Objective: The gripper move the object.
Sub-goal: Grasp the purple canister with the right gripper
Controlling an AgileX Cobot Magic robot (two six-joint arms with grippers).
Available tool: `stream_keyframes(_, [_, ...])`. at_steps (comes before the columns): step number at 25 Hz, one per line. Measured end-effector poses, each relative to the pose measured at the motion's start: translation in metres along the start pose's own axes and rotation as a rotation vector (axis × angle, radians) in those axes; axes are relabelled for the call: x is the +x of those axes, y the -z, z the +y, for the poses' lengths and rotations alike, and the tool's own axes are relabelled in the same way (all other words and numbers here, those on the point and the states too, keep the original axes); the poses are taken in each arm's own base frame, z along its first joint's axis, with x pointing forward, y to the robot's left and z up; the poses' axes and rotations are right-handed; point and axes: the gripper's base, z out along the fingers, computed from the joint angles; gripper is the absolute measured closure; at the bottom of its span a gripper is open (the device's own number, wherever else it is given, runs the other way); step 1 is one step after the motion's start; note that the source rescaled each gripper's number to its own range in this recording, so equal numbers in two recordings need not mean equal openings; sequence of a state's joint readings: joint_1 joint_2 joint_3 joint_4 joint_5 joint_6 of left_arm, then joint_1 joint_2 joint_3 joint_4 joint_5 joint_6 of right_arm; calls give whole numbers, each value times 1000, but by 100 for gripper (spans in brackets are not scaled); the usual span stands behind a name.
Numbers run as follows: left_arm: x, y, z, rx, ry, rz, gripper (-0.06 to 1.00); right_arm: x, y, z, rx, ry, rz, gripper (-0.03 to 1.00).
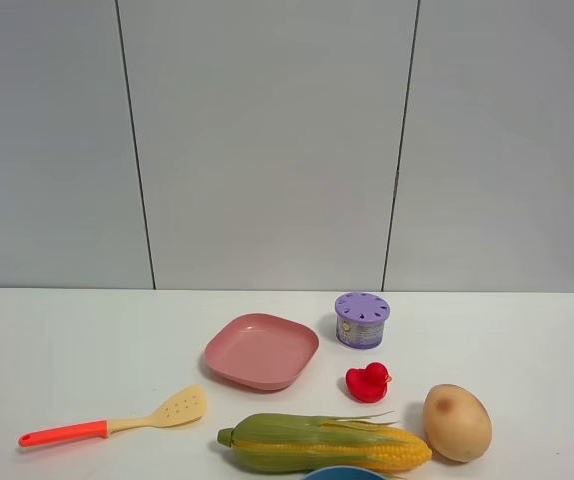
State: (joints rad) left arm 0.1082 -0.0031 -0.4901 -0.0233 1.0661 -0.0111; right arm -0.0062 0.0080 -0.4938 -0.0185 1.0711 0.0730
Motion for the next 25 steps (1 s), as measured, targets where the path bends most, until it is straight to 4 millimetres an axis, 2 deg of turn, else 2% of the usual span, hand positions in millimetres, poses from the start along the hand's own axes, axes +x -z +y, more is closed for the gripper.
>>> stream_keyframes(1, [0,0,0,0,0,0,-6,0,0,0,0,0,0,62])
stream_keyframes(25, [0,0,0,0,0,0,-6,0,0,0,0,0,0,62])
